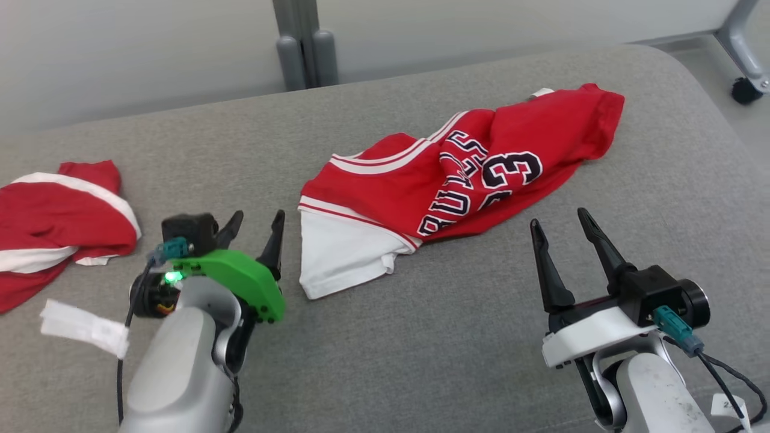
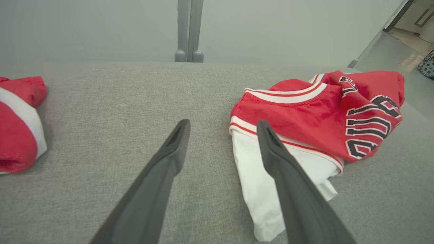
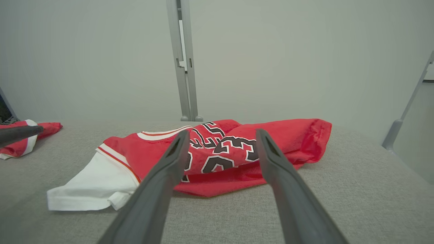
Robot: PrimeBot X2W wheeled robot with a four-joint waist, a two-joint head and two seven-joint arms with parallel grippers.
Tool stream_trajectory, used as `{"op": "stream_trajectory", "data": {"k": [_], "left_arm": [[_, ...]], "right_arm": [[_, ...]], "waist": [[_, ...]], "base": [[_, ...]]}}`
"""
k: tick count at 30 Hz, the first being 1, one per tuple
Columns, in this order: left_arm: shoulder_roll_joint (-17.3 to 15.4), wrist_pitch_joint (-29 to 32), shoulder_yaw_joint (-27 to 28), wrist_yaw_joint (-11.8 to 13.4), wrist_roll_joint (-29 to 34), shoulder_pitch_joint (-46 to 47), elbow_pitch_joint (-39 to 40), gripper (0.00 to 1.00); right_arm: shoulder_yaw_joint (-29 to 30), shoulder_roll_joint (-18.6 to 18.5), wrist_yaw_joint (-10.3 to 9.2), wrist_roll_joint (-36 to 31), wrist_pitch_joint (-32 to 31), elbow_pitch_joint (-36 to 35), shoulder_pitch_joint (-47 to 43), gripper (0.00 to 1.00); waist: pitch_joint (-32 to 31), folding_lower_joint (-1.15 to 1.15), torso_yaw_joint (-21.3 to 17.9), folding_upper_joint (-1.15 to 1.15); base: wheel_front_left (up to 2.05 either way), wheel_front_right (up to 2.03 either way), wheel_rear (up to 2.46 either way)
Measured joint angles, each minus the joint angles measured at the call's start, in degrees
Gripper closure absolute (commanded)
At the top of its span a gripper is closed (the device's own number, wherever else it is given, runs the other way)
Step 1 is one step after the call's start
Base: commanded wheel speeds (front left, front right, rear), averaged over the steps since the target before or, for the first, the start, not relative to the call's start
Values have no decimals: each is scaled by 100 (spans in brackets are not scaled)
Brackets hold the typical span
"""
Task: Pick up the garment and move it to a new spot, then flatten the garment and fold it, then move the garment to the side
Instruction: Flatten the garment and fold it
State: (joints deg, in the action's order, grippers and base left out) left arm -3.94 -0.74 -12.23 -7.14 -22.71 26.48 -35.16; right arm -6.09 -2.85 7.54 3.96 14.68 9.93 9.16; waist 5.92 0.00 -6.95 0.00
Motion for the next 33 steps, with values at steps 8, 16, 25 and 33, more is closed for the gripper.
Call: {"op": "stream_trajectory", "data": {"k": [8,16,25,33], "left_arm": [[-146,777,-92,-16,-333,1098,-1085,0],[-214,934,-49,-16,-561,1611,-1802,0],[-204,770,-162,-16,-621,1891,-2124,100],[-199,-977,234,394,-778,1363,-1908,100]], "right_arm": [[-270,-3,-1,253,12,108,230,0],[-381,-4,-1,311,31,145,396,0],[-231,-5,-1,291,32,52,406,0],[-60,1,0,159,36,35,310,0]], "waist": [[424,0,-589,0],[819,0,-1068,0],[1093,0,-1203,0],[1038,0,-789,0]], "base": [[0,0,0],[0,0,0],[0,0,0],[0,0,0]]}}
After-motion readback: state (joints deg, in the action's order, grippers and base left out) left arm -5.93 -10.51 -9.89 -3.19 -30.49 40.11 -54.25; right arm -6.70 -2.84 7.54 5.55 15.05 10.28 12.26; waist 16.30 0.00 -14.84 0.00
